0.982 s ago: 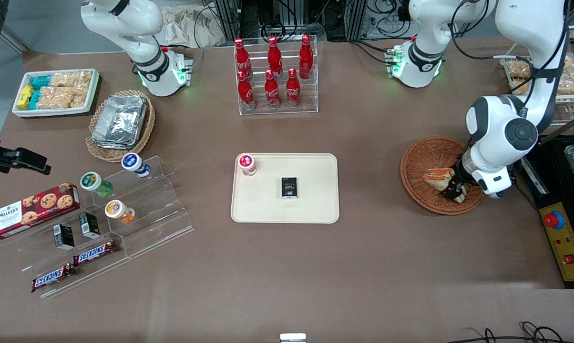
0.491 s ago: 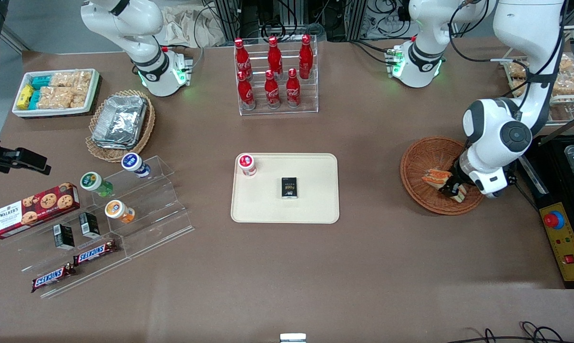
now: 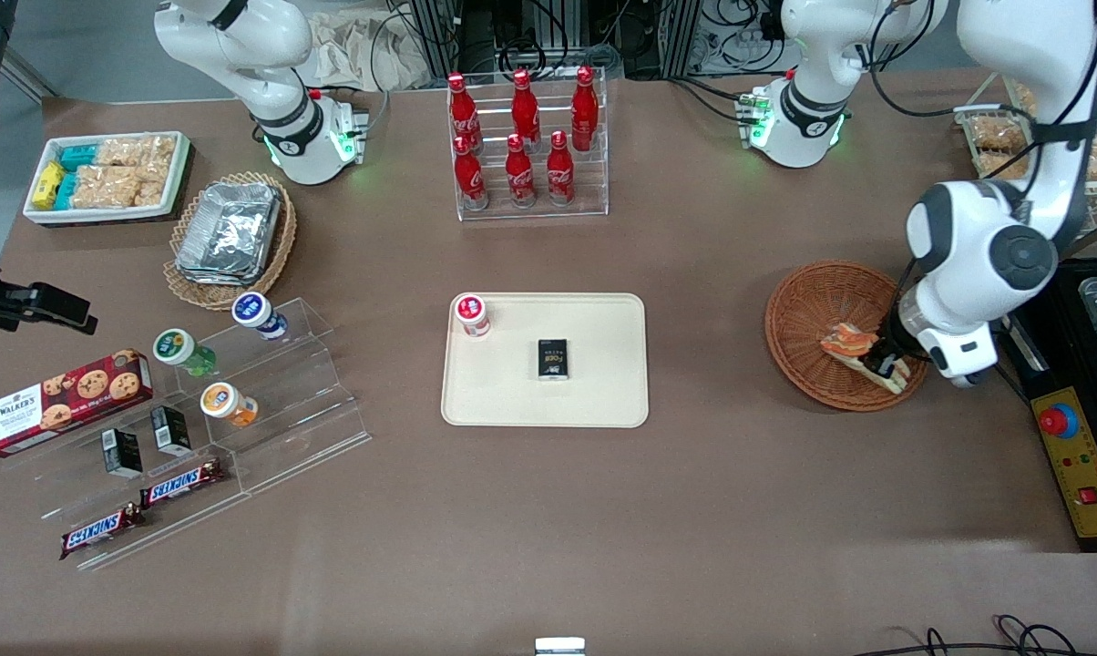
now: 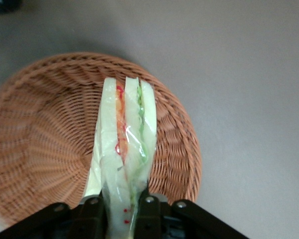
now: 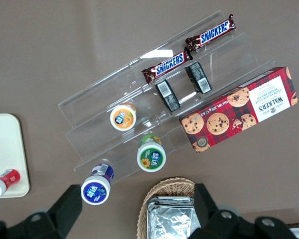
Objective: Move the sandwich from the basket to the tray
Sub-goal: 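Lift the sandwich out of the basket with the left gripper, then carry the sandwich over the cream tray beside the black tissue pack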
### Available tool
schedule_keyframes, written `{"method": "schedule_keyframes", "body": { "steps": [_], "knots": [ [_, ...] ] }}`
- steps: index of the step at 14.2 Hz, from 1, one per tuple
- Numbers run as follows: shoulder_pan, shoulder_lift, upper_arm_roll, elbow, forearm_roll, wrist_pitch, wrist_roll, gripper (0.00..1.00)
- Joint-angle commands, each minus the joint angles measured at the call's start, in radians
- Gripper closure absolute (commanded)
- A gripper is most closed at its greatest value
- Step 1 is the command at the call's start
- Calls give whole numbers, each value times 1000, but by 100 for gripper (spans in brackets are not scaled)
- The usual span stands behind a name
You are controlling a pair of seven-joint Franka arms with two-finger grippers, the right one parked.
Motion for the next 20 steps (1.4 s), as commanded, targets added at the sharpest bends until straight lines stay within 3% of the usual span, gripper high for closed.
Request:
{"method": "schedule_keyframes", "body": {
  "steps": [1,5,7,10,14,17,20],
  "knots": [
    [5,-4,-6,242,1,-267,121,100],
    [-12,-1,-18,482,-18,-501,302,100],
    [-17,-8,-55,542,-58,-533,399,100],
    [-17,0,-153,603,-60,-576,491,100],
    [-17,61,-278,649,-127,-537,479,100],
    [-32,109,-356,620,-126,-402,476,100],
    [-130,204,-367,593,-109,-290,474,100]
  ]
}}
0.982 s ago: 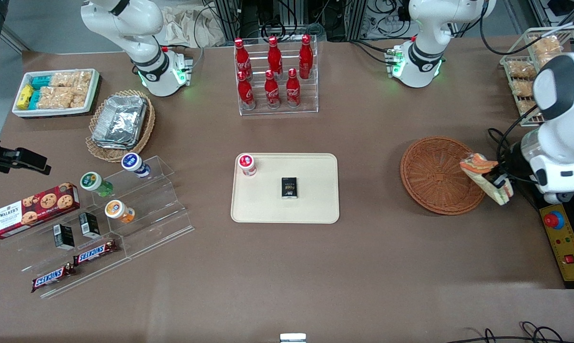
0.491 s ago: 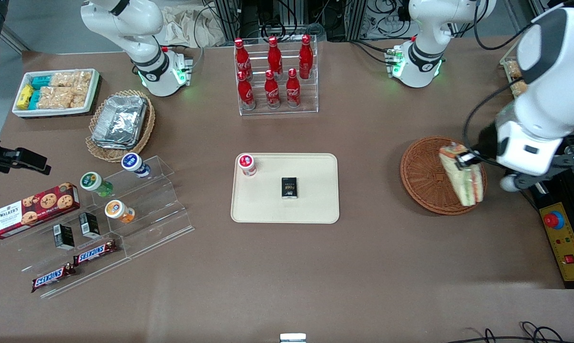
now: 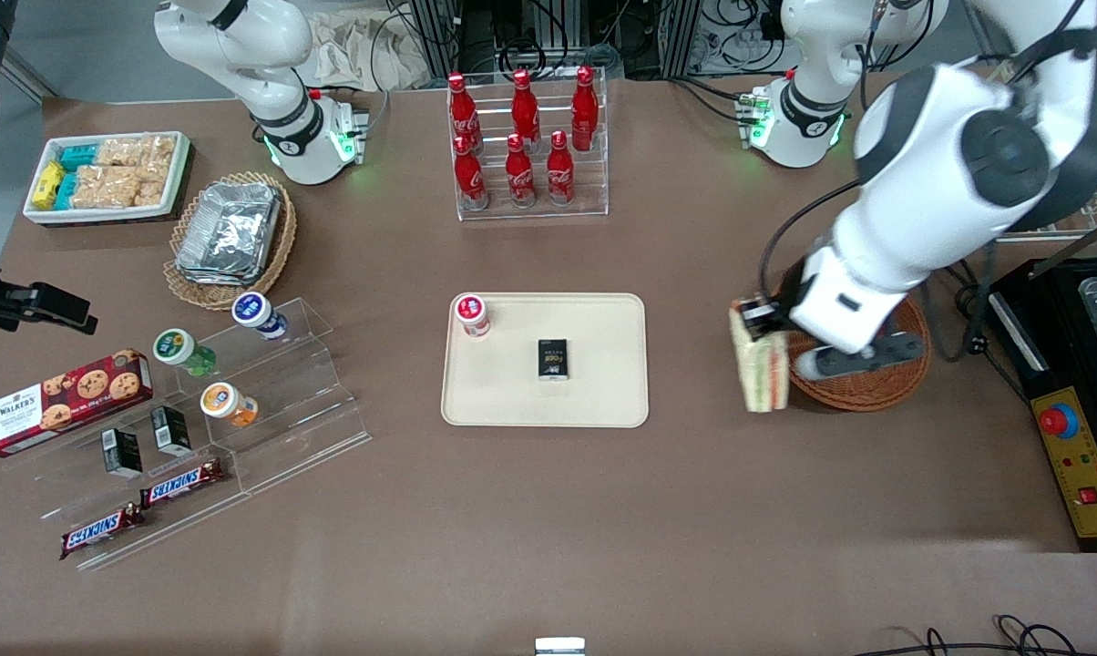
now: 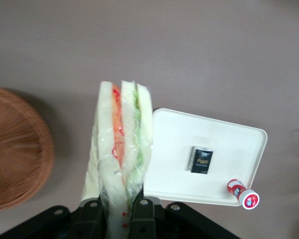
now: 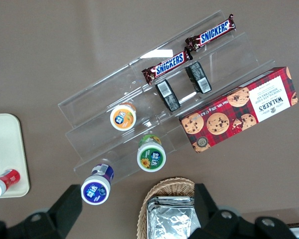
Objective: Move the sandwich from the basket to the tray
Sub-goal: 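Carry the sandwich over the cream tray beside the black tissue pack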
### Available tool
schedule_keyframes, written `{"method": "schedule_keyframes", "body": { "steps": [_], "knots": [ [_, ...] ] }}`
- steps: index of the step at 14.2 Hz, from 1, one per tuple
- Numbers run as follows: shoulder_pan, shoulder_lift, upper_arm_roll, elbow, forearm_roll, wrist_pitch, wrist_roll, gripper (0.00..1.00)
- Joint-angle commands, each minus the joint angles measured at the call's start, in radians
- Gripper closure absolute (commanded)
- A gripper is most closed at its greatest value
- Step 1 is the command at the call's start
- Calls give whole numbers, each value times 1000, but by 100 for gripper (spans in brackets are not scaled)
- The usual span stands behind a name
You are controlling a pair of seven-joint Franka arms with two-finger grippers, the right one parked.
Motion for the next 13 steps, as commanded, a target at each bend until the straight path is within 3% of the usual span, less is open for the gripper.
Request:
{"method": "schedule_keyframes", "body": {
  "steps": [1,7,13],
  "knots": [
    [-75,75,-2,-34,3,97,13,100],
    [-170,115,0,-336,25,511,26,100],
    [-221,233,6,-352,52,649,-15,100]
  ]
}}
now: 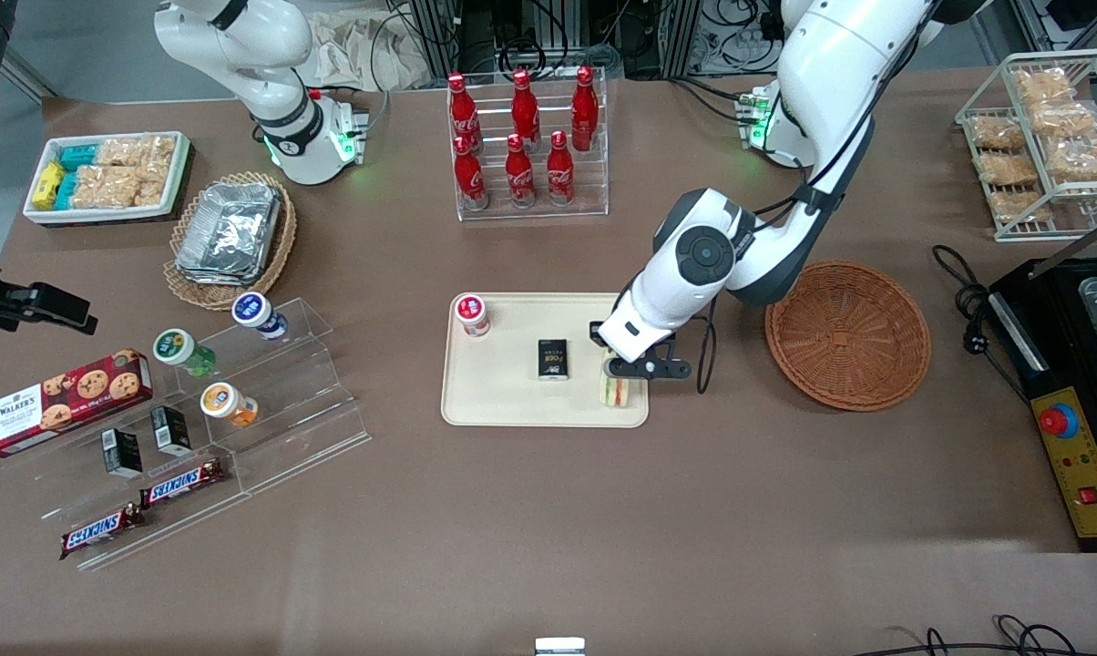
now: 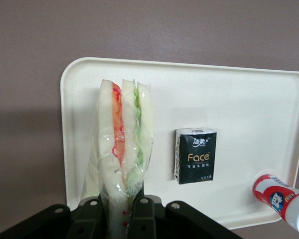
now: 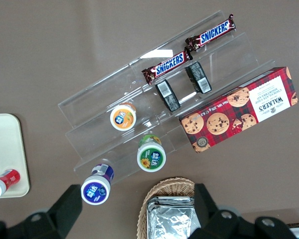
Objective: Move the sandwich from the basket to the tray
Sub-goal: 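Lower the sandwich onto the tray and open the left gripper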
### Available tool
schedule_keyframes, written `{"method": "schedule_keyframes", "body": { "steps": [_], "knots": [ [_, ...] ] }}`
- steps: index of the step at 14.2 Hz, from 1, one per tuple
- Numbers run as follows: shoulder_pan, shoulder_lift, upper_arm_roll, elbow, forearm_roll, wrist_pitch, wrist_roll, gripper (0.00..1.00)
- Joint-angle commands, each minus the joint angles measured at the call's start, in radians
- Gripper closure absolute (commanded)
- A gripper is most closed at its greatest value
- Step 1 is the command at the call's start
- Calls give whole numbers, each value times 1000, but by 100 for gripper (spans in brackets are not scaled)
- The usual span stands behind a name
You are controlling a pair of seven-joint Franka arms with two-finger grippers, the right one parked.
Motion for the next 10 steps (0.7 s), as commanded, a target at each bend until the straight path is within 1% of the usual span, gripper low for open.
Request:
{"method": "schedule_keyframes", "body": {
  "steps": [1,4,5,6,7,8,10],
  "knots": [
    [-13,42,11,5,54,46,-32,100],
    [-13,50,11,-1,67,46,-56,100],
    [-13,52,11,-4,67,47,-59,87],
    [-12,58,11,-2,67,47,-59,54],
    [-12,59,17,-2,67,47,-59,18],
    [-12,61,24,-1,73,47,-59,1],
    [-7,63,25,16,78,47,-56,0]
  ]
}}
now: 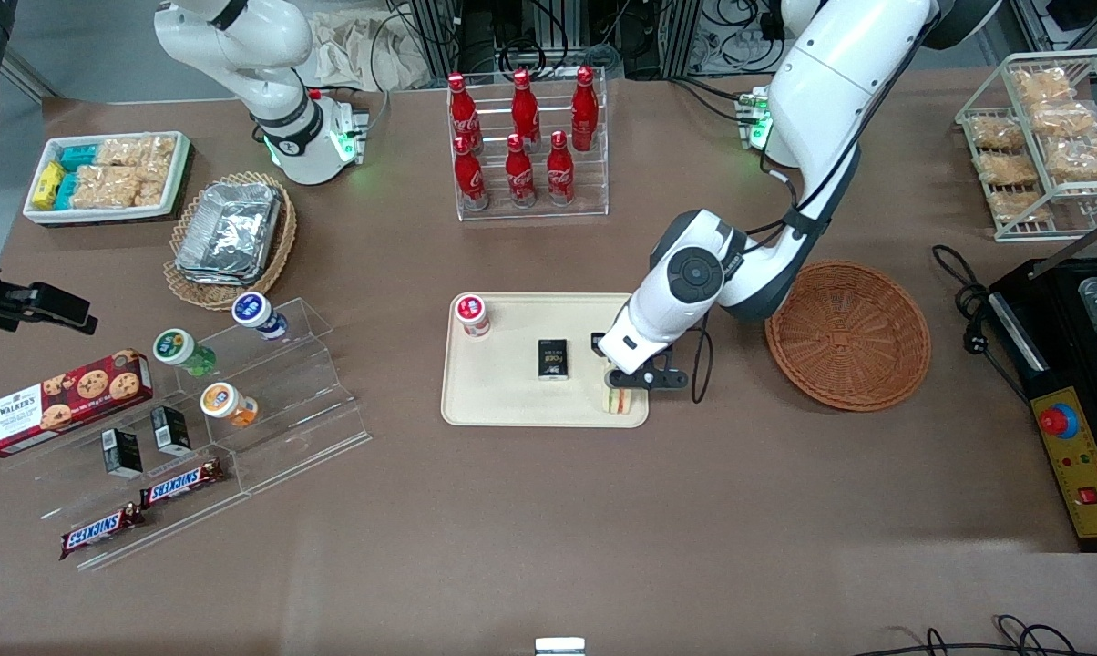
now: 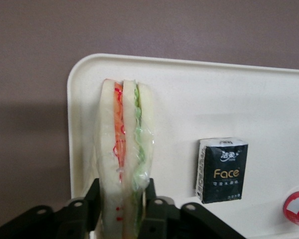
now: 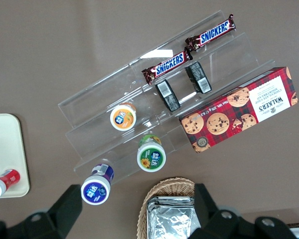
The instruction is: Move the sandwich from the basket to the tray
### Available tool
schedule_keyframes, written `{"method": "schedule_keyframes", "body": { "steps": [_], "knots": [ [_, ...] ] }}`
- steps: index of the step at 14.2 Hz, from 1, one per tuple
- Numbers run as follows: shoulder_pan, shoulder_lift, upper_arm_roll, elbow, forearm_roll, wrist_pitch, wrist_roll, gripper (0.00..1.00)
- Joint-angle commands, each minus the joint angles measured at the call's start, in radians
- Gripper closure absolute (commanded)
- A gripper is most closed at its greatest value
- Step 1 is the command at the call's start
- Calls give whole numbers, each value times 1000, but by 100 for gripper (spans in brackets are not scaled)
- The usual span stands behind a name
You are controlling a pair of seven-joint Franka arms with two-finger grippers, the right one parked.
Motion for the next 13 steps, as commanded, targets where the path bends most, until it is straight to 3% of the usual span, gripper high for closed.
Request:
{"method": "schedule_keyframes", "body": {
  "steps": [1,3,7,10,13],
  "knots": [
    [1,-1,8,17,18,12,-27,0],
    [10,-18,8,21,8,10,-33,0],
    [10,-165,76,49,15,-51,-246,0],
    [10,-305,158,134,21,-312,-245,0],
    [10,-319,221,322,21,-609,-233,0]
  ]
}}
